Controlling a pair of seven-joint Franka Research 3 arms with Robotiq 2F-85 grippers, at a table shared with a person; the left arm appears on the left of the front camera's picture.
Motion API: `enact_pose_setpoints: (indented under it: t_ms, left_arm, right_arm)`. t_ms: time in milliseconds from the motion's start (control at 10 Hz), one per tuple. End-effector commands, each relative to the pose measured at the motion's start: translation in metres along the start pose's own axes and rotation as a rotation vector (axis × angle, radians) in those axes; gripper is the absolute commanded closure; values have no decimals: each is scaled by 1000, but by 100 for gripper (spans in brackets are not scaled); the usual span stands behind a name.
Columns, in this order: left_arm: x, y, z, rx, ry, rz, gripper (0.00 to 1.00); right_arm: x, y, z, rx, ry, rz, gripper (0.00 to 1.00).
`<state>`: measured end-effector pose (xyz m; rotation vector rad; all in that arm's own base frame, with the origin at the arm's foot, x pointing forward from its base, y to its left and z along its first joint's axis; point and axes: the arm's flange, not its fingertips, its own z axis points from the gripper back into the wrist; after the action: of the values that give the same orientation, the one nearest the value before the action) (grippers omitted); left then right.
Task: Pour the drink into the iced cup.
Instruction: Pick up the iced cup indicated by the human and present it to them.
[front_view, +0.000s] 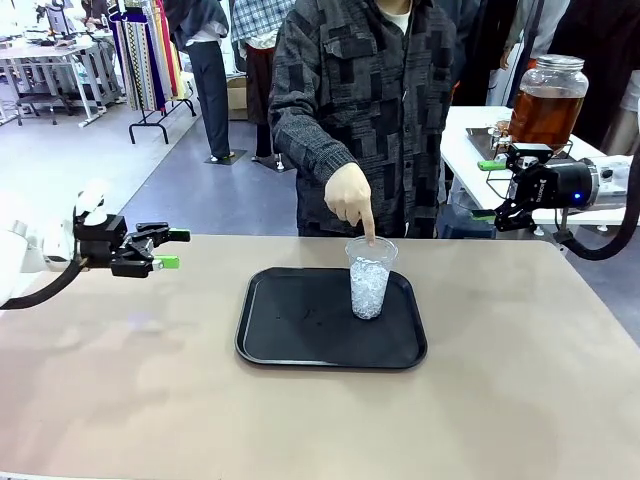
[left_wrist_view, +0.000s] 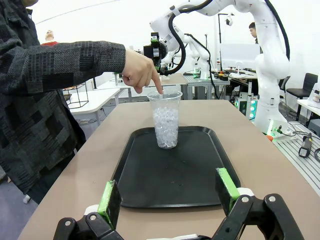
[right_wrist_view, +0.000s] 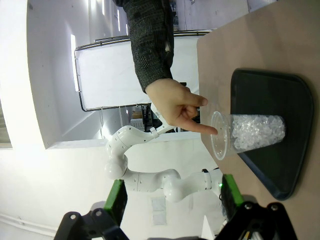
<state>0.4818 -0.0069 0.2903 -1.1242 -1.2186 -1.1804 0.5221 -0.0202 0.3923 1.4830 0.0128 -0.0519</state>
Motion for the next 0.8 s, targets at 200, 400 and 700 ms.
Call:
enact_pose_setpoints:
  t_ms: [200, 400, 700]
  left_arm:
    - [3, 0, 0, 1, 3, 7, 0]
    - [3, 0, 0, 1, 3, 7, 0]
    - [3, 0, 0, 1, 3, 7, 0]
  right_arm:
    - [1, 2, 0, -3, -4, 4, 0]
    - [1, 2, 0, -3, -4, 4, 0]
    - [0, 0, 0, 0, 0, 0, 0]
